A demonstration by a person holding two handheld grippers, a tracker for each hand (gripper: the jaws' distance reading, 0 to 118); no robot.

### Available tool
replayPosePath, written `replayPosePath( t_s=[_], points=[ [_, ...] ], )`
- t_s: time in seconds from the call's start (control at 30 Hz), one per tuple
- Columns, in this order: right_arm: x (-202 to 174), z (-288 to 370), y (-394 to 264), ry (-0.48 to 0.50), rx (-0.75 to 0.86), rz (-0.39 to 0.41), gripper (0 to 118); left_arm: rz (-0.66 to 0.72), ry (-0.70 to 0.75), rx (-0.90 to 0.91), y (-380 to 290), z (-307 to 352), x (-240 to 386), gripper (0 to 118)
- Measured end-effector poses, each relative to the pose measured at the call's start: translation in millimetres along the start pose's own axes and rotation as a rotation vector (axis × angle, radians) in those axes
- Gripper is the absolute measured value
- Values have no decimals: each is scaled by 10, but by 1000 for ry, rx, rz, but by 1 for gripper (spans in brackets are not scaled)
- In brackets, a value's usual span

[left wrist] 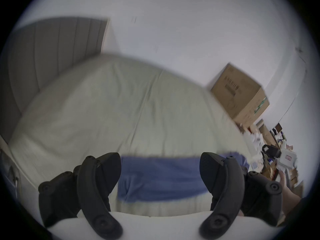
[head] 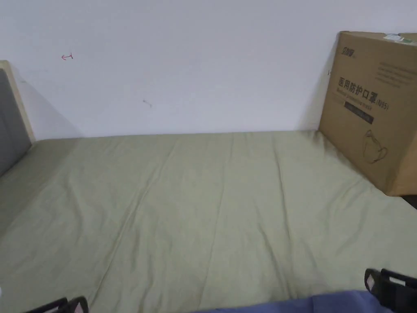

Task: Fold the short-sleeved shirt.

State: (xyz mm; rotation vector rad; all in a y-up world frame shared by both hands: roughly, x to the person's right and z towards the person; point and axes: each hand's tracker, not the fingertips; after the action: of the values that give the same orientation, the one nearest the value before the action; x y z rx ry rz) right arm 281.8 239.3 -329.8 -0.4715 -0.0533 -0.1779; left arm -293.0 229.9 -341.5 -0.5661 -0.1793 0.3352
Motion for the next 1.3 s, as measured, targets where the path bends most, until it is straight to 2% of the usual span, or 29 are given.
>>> replayPosePath(
  t_s=[0.03, 0.07, 0.1, 0.13, 0.2, 0.23, 0.27, 0.4, 0.47, 0.53, 0.63, 0.7, 0.8, 0.83, 0.87, 0.9, 0.93, 0.97, 1.0, 1.07, 1.1, 1.13, 1.23, 1.3],
  points=[
    [-130, 202, 25, 16, 134, -11, 86, -24, 4, 104, 35, 122, 139, 81],
    [-260, 352, 33, 10, 249, 2, 54, -61, 27, 222, 42, 238, 284, 50],
    [-391, 474, 20, -18, 349, 30, 15, -99, 55, 335, 14, 340, 415, 19],
    [-549, 585, -2, -87, 458, 67, 0, -154, 83, 462, -24, 435, 561, 0],
    [-773, 704, -50, -142, 554, 70, 0, -244, 157, 649, -104, 532, 806, 0],
    [-804, 741, -68, -105, 582, 43, 0, -271, 185, 709, -140, 572, 900, 0],
    [-830, 739, -55, -63, 567, 44, 0, -271, 167, 709, -137, 559, 940, 0],
    [-913, 699, -58, -72, 544, 119, 0, -308, 93, 668, -159, 530, 1126, 0],
    [-919, 712, -59, -76, 545, 127, 0, -360, 112, 638, -201, 507, 1160, 0],
    [-913, 745, -43, -76, 539, 125, 0, -336, 79, 583, -180, 502, 1120, 0],
    [-865, 781, 15, -16, 451, 111, 0, -189, -51, 382, 1, 449, 753, 0],
    [-814, 798, 9, 3, 399, 91, 0, -53, -137, 147, 173, 267, 332, 0],
    [-794, 780, -55, 17, 313, 74, 0, 328, -280, -218, 188, -157, -461, 0],
    [-782, 753, -89, 15, 283, 68, 0, 427, -320, -306, 121, -297, -720, 0],
    [-786, 722, -119, 19, 259, 61, 0, 468, -339, -334, 3, -384, -910, 0],
    [-794, 690, -143, 28, 240, 54, 0, 447, -297, -347, -69, -451, -1054, 11],
    [-808, 657, -164, 32, 227, 52, 0, 431, -279, -380, -147, -509, -1126, 36],
    [-825, 617, -182, 27, 211, 52, 0, 455, -327, -412, -227, -588, -1258, 92],
    [-858, 588, -195, 21, 193, 51, 0, 491, -399, -431, -320, -655, -1384, 118],
    [-926, 560, -201, 28, 154, 44, 0, 565, -493, -472, -506, -772, -1537, 117],
    [-960, 559, -194, 45, 138, 42, 0, 610, -491, -406, -555, -804, -1643, 118],
    [-999, 557, -191, 58, 127, 48, 0, 649, -491, -436, -613, -906, -1709, 118],
    [-1122, 540, -188, 65, 105, 112, 0, 743, -491, -443, -830, -1149, -1824, 118],
    [-1197, 538, -173, 78, 101, 138, 0, 839, -562, -486, -998, -1346, -1855, 118]
  ],
)
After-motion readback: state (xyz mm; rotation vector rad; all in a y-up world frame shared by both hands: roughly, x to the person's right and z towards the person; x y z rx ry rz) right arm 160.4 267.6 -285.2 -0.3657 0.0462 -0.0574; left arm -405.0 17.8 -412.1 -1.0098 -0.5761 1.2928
